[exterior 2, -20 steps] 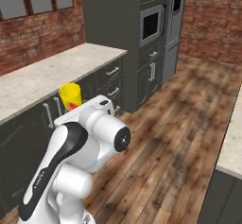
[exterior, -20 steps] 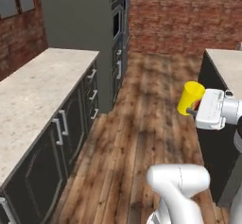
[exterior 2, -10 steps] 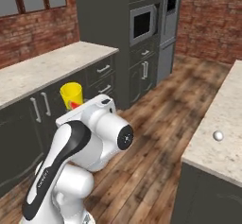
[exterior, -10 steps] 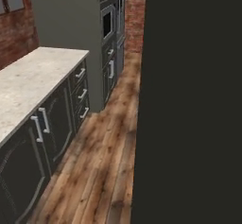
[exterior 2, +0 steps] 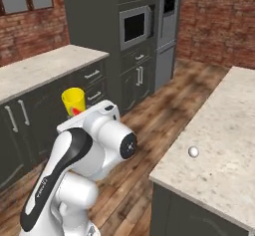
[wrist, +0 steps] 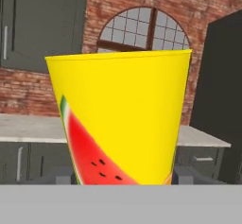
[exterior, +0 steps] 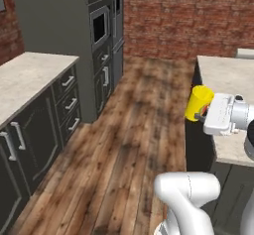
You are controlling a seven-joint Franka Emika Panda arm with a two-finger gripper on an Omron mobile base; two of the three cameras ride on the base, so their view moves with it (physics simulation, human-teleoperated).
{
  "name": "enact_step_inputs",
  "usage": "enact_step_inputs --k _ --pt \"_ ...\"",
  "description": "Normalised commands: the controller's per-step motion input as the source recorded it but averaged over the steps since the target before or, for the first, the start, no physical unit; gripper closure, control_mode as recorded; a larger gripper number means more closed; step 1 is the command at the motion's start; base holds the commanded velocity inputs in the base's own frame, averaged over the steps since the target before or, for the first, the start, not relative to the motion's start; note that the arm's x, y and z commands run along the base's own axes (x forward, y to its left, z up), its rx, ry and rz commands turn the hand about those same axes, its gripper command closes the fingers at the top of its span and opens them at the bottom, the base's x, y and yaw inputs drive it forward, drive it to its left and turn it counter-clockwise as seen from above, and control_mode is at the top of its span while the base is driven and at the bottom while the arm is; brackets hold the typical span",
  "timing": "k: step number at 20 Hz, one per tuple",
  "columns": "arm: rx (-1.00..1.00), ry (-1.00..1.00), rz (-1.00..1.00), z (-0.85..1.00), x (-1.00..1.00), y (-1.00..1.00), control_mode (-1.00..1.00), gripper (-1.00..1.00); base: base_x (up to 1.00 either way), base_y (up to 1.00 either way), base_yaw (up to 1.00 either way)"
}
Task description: Open the cabinet directly in front. Then move the beer and the cup to the dining counter with the jar on it.
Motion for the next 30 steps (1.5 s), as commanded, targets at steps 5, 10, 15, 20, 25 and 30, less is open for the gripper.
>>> enact_step_inputs --k 5,10,15,20,25,30 --pt "0.0 0.0 0.0 0.0 0.0 0.0 1.0 1.0 -0.63 -1.0 0.04" --pt "0.0 0.0 0.0 0.0 0.0 0.0 1.0 1.0 -0.18 -1.0 0.03" --pt "0.0 0.0 0.0 0.0 0.0 0.0 1.0 1.0 0.0 -1.0 0.04" --pt "0.0 0.0 0.0 0.0 0.0 0.0 1.0 1.0 -0.07 -1.0 0.1" --pt "0.0 0.0 0.0 0.0 0.0 0.0 1.0 1.0 -0.43 -1.0 0.08" --pt "0.0 0.0 0.0 0.0 0.0 0.0 1.0 1.0 -0.57 -1.0 -0.09"
